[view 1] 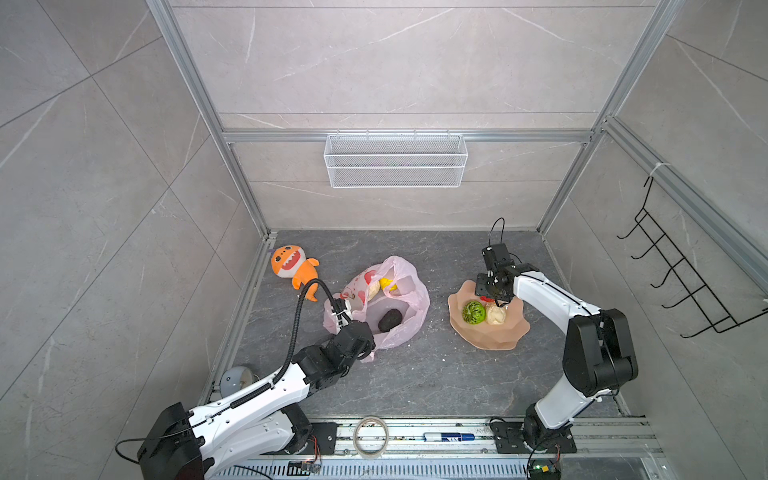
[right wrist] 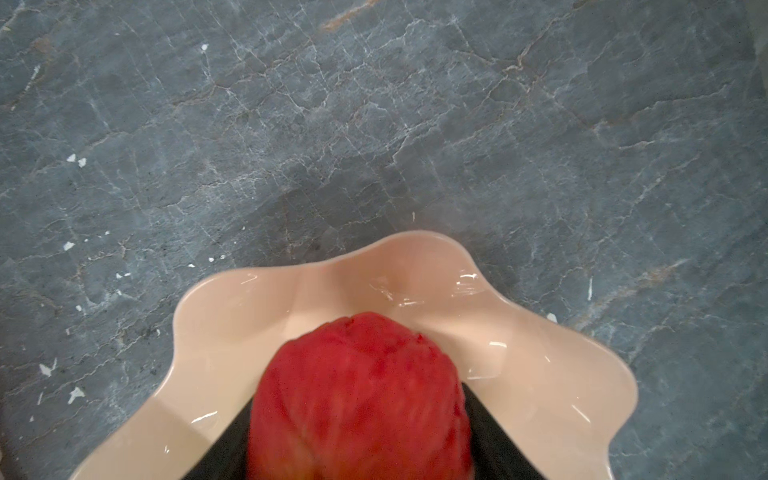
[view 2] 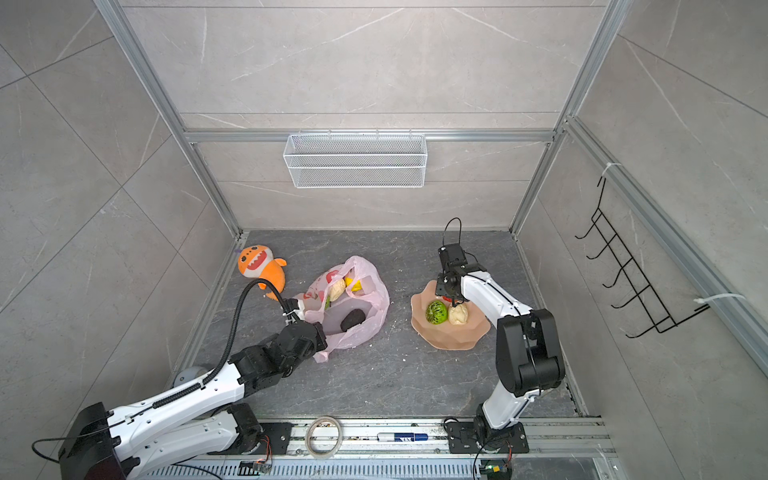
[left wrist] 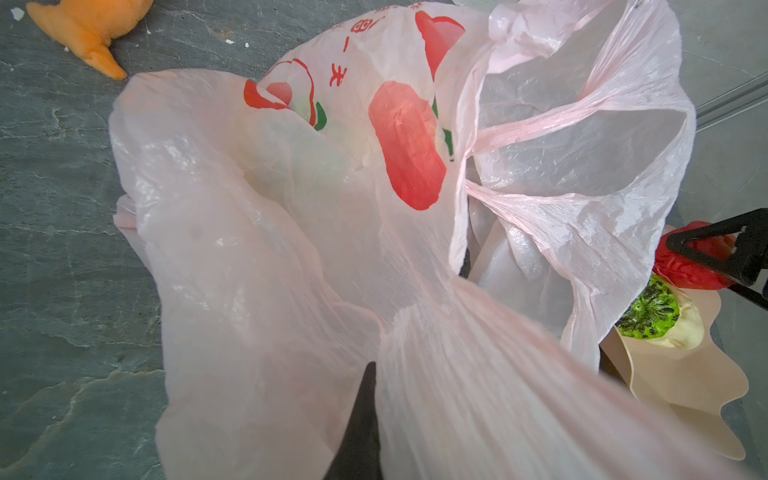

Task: Take the fake fruits out of the plastic bag
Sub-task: 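Carry the red tomato over the peach bowl and lower it in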

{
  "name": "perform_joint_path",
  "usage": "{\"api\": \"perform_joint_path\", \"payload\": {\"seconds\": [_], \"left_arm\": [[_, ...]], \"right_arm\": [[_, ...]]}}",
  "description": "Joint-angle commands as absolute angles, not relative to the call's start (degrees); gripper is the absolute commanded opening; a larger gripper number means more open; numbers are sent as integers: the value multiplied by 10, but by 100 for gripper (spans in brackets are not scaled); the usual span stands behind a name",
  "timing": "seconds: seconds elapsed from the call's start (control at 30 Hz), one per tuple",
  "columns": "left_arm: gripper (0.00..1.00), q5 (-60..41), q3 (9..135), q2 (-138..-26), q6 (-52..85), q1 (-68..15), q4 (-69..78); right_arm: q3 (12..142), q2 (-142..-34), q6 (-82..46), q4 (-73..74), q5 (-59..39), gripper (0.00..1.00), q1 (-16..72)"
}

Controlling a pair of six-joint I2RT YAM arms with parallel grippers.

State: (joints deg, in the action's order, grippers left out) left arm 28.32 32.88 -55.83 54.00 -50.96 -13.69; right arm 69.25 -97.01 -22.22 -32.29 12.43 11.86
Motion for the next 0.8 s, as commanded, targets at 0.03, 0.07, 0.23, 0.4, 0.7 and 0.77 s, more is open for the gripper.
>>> {"api": "perform_joint_path", "payload": {"seconds": [0.03, 0.07, 0.23, 0.4, 0.7, 0.77], "left_arm": [[0, 297, 335, -548, 543, -507, -136], [0, 297, 335, -548, 542, -507, -137], [0, 298, 335, -550, 543, -507, -136], [0, 297, 337, -552, 542, -507, -136], [0, 297, 335, -545, 544, -507, -138], [0, 297, 333, -543, 544, -507, -139]], "right_arm": [[692, -989, -213, -309, 118, 45, 114], [691, -991, -214, -310, 118, 45, 114], [685, -1000, -217, -305, 113, 46, 112], [681, -1005, -217, -301, 109, 48, 112], [687, -1019, -215, -305, 109, 52, 110], [687, -1019, -215, -306, 109, 53, 110]]}}
